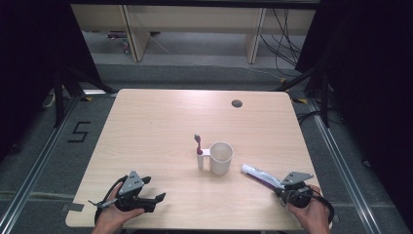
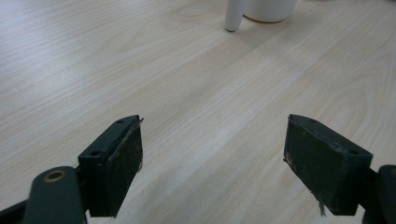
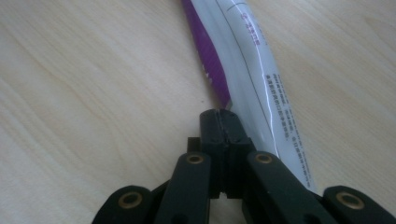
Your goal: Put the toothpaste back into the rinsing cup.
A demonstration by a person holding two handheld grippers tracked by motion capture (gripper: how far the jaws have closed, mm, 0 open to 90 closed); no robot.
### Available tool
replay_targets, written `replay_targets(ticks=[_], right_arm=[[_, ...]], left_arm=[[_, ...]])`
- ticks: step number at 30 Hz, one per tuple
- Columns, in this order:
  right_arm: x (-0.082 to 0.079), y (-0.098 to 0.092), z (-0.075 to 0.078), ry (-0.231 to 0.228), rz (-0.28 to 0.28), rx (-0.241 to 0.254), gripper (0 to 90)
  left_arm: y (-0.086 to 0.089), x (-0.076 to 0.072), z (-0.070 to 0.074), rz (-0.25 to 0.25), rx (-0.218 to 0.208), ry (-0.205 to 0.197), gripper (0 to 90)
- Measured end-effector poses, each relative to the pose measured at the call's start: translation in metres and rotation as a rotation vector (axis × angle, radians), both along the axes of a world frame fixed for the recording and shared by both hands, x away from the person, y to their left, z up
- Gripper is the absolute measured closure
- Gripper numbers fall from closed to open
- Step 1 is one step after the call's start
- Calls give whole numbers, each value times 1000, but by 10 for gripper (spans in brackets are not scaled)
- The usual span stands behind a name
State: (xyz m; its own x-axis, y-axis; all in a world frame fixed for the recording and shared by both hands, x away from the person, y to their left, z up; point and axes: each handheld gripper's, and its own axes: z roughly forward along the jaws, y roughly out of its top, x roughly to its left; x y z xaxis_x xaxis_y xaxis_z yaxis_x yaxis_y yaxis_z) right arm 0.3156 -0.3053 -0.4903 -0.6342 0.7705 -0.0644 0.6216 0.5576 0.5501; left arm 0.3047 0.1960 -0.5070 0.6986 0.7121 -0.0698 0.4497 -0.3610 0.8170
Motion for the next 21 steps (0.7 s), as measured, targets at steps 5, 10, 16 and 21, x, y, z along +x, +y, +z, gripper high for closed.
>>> replay_targets(ticks=[5,10,16,21], right_arm=[[12,-2,1,-5,-14,-11,900],[29,-8,7,-15,-32,-37,900],[55,-10,8,-18,-59,-73,900],[78,-8,10,-8,-93,-83,900]], left_arm=[[0,1,0,-5,0,-2,194],[-1,0,0,1,-12,1,194],[-1,0,0,1,-14,1,194],[-2,0,0,-2,-18,4,194]])
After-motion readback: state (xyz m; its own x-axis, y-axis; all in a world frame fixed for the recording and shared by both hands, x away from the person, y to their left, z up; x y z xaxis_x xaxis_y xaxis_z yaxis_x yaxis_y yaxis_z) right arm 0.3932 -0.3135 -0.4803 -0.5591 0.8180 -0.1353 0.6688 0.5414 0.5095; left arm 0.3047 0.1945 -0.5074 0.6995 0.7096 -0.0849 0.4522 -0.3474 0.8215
